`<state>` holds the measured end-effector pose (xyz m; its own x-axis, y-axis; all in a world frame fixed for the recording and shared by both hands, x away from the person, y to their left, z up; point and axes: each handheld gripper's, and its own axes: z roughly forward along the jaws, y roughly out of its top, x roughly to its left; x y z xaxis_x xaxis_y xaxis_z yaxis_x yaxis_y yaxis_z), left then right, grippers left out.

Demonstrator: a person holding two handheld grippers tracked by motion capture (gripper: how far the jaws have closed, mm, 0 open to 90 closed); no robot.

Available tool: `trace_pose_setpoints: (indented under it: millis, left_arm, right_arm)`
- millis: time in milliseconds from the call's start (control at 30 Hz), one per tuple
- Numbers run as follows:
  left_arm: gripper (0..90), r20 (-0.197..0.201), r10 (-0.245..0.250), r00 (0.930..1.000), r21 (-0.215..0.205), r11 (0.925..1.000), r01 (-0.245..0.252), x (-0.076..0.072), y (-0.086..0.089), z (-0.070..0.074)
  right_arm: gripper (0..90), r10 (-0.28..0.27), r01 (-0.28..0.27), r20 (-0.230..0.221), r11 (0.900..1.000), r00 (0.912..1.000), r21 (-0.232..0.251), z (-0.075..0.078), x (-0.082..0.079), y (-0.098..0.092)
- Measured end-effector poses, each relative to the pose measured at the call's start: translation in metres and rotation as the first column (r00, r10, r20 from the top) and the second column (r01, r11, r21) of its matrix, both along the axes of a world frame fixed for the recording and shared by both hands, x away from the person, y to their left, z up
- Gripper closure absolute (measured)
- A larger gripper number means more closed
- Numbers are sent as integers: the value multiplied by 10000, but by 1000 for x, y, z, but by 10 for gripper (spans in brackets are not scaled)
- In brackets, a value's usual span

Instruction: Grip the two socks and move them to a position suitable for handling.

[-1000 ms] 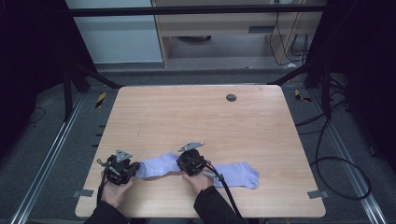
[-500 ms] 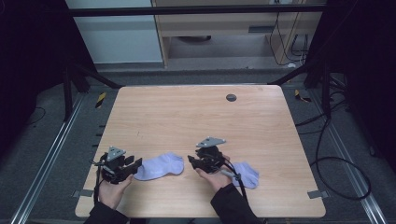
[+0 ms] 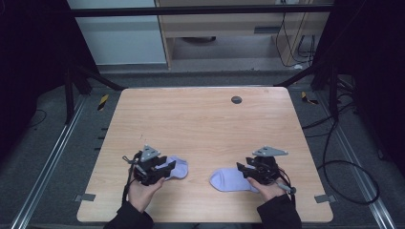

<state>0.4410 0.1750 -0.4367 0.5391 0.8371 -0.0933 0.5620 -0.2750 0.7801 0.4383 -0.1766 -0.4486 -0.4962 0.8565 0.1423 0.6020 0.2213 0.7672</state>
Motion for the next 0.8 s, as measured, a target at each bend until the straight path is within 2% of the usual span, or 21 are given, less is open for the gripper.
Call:
trace_pose_setpoints:
  millis: [167,333,467,667,800]
  left_arm:
    - [567,2,-544,9985,161,9984,544,2,-30,-1]
    - [579,-149,-945,9954,293,9951,949,5,-55,-7]
    - [595,-218,-1200,9925,379,9920,1207,5,-73,-13]
    - [633,-526,-1636,9851,612,9841,1667,6,-96,-28]
    - [647,-858,-1839,9792,804,9783,1908,7,-107,-39]
  right_arm:
    - [557,-347,345,-104,9992,9993,-180,-8,-4,-23]
    - [569,-504,497,-136,9977,9986,-464,-13,-6,-35]
    - [577,-668,644,-369,9960,9971,-626,-20,-6,-43]
    - [614,-752,682,-876,9944,9933,-805,-31,-3,-49]
    - [633,-667,568,-1026,9937,9925,-965,-34,-2,-48]
